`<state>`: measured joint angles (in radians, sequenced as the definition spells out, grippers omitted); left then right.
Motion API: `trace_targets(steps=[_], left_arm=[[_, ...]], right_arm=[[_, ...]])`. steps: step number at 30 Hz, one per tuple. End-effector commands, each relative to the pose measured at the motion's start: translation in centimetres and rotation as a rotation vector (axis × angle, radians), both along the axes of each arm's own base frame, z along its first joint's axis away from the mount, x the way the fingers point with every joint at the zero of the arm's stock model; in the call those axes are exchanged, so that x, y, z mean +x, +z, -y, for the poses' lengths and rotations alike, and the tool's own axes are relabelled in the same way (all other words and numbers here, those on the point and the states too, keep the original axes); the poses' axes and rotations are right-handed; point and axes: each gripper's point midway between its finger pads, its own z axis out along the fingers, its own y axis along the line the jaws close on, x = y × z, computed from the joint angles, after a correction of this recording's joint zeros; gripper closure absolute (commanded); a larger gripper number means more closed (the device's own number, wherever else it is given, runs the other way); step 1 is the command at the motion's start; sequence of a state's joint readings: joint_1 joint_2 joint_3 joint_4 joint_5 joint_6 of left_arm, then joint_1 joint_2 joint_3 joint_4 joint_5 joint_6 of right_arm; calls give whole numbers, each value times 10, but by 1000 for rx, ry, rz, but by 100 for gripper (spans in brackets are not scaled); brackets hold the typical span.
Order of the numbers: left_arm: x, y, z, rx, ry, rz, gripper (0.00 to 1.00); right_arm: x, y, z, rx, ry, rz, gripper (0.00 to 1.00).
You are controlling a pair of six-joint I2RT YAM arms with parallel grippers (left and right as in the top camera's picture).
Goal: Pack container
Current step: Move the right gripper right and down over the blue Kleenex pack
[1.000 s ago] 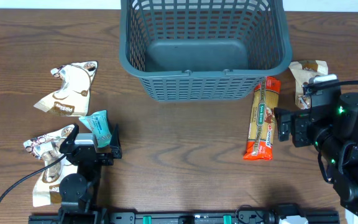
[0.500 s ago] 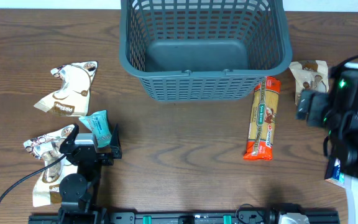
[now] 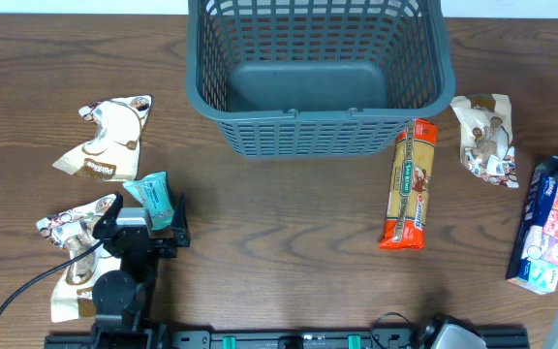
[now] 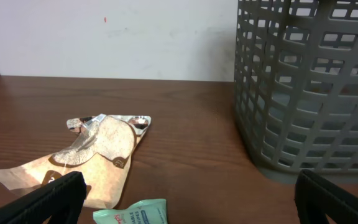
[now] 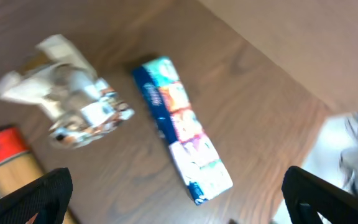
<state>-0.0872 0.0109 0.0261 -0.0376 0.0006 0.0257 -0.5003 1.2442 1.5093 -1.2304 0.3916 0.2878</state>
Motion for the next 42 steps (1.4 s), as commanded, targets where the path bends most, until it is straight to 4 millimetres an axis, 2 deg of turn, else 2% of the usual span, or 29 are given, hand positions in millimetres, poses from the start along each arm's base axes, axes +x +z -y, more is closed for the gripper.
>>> trace_targets(steps=[1, 5, 7, 9, 10, 12, 17, 20, 23, 27, 30, 32, 35, 42], left_arm=[[-1, -18, -1, 4, 5, -51, 1], [-1, -18, -1, 4, 5, -51, 1], [-1, -18, -1, 4, 5, -51, 1], [-1, -18, -1, 4, 5, -51, 1], [-1, -18, -1, 4, 5, -51, 2], [-1, -18, -1, 4, 5, -51, 1], [-1, -18, -1, 4, 5, -51, 1], [-1, -18, -1, 4, 5, -51, 1], [-1, -18, -1, 4, 5, -51, 1], [-1, -18, -1, 4, 5, -51, 1], [-1, -18, -1, 4, 5, -51, 1], [-1, -18, -1, 4, 5, -51, 1], [-1, -18, -1, 4, 5, -51, 1], [-1, -18, -1, 4, 5, -51, 1]], right_arm=[[-4, 2, 16, 45, -86, 70, 1], [12, -8, 29, 90, -41, 103, 1], [36, -19, 28, 138, 84, 112, 1], [61, -34, 20, 207, 236, 113, 7], [67, -40, 17, 230, 276, 105, 9], [73, -56, 20, 259, 285, 72, 12], [82, -95, 37, 303, 240, -11, 9], [80, -118, 45, 337, 179, -65, 8], [78, -134, 39, 397, 189, -105, 9], [84, -134, 24, 418, 371, -123, 20], [73, -135, 27, 410, 358, -170, 21], [61, -138, 29, 406, 329, -221, 18], [55, -139, 32, 403, 323, -247, 16], [29, -138, 56, 338, 267, -346, 8]])
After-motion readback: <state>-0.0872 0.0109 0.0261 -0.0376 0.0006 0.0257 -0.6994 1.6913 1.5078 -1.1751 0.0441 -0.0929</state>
